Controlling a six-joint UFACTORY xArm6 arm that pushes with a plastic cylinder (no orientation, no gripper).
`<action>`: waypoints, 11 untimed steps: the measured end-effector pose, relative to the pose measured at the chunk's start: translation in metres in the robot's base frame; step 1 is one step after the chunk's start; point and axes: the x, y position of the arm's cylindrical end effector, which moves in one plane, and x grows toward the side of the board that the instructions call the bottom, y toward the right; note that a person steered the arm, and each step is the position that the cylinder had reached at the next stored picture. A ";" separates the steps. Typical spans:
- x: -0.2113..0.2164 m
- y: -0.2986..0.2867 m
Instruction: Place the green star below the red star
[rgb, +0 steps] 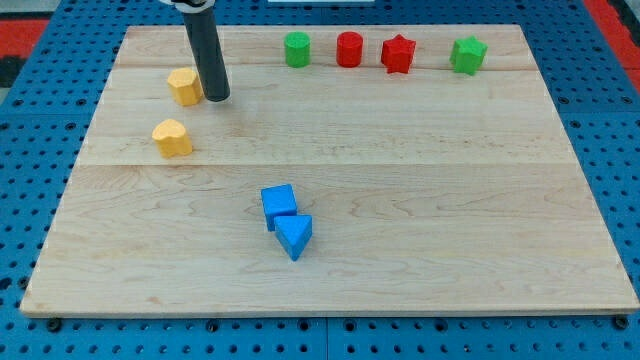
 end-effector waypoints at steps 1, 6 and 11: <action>0.003 0.003; -0.101 0.375; -0.047 0.307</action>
